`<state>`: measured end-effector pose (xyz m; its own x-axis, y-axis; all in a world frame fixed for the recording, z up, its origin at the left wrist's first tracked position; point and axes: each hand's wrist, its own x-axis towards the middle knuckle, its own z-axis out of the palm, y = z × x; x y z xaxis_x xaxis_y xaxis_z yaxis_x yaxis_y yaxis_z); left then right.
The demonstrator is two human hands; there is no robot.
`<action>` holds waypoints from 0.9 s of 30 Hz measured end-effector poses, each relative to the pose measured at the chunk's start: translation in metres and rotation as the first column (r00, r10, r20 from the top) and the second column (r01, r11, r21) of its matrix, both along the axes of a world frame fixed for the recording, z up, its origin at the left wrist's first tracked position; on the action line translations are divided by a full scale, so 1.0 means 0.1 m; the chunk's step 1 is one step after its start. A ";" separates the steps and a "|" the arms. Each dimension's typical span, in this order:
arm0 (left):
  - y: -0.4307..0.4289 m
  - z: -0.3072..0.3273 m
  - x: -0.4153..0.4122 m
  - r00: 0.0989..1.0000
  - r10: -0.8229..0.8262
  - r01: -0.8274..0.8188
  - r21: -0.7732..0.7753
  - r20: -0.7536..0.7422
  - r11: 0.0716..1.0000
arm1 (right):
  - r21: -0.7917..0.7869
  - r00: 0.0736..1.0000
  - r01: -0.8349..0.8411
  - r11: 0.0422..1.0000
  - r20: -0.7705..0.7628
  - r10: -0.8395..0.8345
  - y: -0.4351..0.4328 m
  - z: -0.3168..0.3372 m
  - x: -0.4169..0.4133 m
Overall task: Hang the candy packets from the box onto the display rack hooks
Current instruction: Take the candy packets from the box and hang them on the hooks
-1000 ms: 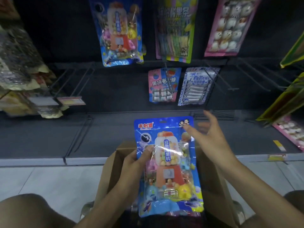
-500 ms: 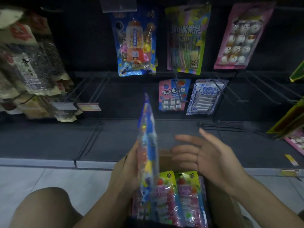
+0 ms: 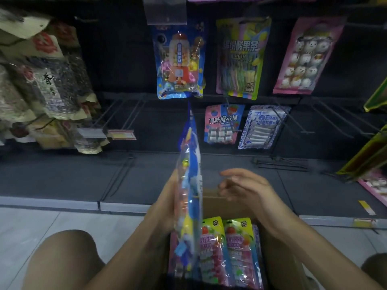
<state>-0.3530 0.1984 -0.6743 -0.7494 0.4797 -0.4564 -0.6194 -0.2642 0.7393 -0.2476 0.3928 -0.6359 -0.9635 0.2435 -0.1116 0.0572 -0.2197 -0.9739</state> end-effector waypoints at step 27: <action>-0.40 1.31 -1.01 0.136 -0.068 -0.651 -0.140 -0.988 0.746 | 0.265 0.968 0.234 0.935 -0.159 -0.197 -0.28 0.72 -0.83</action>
